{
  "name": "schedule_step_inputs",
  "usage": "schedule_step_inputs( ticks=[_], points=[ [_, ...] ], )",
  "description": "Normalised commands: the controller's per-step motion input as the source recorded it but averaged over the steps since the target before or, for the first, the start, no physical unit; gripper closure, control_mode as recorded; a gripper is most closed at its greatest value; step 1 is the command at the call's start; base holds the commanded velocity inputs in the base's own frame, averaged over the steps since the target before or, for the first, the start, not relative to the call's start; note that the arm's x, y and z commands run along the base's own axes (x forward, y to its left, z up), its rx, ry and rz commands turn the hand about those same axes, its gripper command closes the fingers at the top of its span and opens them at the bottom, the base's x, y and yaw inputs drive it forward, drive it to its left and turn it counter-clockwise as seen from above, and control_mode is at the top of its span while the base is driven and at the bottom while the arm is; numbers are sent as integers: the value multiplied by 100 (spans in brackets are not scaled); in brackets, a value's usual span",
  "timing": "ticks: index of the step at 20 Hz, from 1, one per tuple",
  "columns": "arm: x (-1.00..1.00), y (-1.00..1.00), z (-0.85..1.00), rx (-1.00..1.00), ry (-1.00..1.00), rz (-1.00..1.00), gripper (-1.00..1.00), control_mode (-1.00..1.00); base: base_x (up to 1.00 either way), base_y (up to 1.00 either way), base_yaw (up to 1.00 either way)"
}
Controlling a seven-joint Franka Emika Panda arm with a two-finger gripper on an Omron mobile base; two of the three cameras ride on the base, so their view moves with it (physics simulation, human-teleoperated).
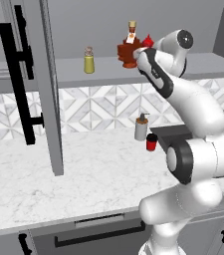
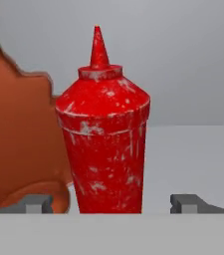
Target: Put the shaker and condiment bottle from the counter next to their counterparts in the cabinet.
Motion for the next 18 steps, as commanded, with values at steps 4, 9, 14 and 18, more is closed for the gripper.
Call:
schedule_step_inputs(
  ticks=[4, 9, 14, 18],
  points=[
    [-61, 0, 1, 1, 0, -3, -100, -100, 0, 0, 0],
    [-96, 0, 5, 4, 0, -1, -100, -100, 0, 0, 0],
    [-100, 0, 18, 3, -3, 0, -100, -100, 0, 0, 0],
    [-100, -6, 42, 0, -12, 0, -100, -100, 0, 0, 0]
  ],
)
